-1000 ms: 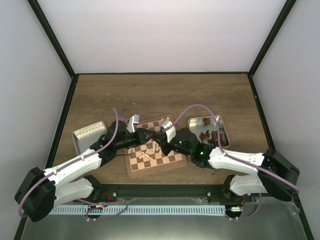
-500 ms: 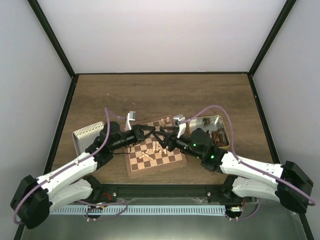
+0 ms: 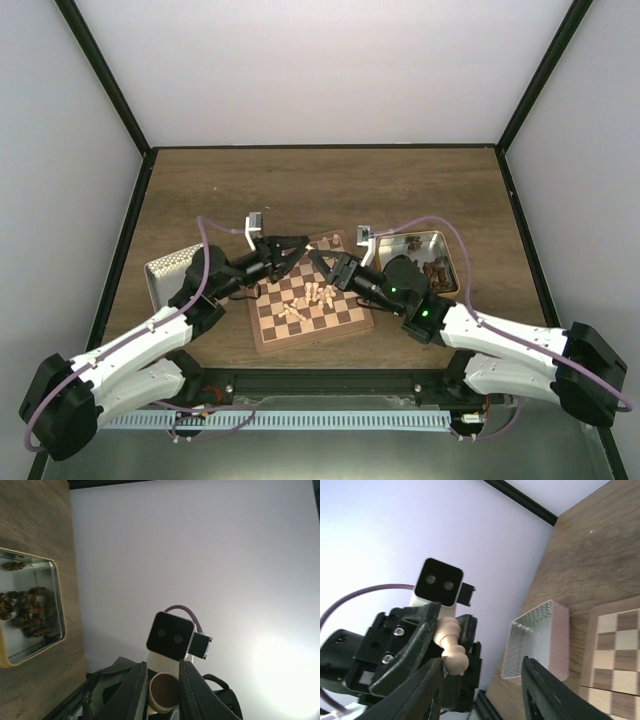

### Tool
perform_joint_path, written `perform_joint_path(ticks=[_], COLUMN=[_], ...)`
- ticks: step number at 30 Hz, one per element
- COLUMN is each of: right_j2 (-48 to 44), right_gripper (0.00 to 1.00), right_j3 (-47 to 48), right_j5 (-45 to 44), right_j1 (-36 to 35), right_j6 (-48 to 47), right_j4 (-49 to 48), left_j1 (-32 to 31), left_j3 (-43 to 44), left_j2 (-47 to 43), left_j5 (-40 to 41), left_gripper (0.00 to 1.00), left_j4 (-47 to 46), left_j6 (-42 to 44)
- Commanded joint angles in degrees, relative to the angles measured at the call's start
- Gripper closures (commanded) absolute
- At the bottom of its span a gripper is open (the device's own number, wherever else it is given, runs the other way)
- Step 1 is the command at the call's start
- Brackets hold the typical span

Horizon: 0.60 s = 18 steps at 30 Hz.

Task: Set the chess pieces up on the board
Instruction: Place the chess piece on the chessboard.

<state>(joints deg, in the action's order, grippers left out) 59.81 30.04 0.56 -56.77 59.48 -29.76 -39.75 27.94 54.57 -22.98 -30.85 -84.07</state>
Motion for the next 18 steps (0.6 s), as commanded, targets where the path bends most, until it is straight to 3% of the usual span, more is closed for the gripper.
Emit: perform_joint_path(ticks=[1,5,11,18], right_j2=[0.6,1.0,2.0,3.6], right_gripper=[0.59,0.67,0.77,0.78], right_j3=[0.8,-0.3,-0.1,1.3], right_j5=[3.4,3.9,2.4,3.4], right_j1=[-0.1,-0.1,-0.1,0.0], right_j6=[2.3,3.5,5.9,6.2], right_j4=[-7.7,-12.7,-12.8,-13.3], left_j1=[-0.1,-0.1,-0.2,-0.2], left_j3=[-0.3,-0.6,-1.5,-2.4], left_j2=[-0.5,-0.8,-1.7,-1.7], left_j5=[0.7,1.0,1.7,1.6], left_gripper=[0.91,0.92,0.92,0.92], left_j4=[-5.1,-5.3,-5.3,-6.2], left_j6=[-4.1,-4.3,-4.5,-5.1])
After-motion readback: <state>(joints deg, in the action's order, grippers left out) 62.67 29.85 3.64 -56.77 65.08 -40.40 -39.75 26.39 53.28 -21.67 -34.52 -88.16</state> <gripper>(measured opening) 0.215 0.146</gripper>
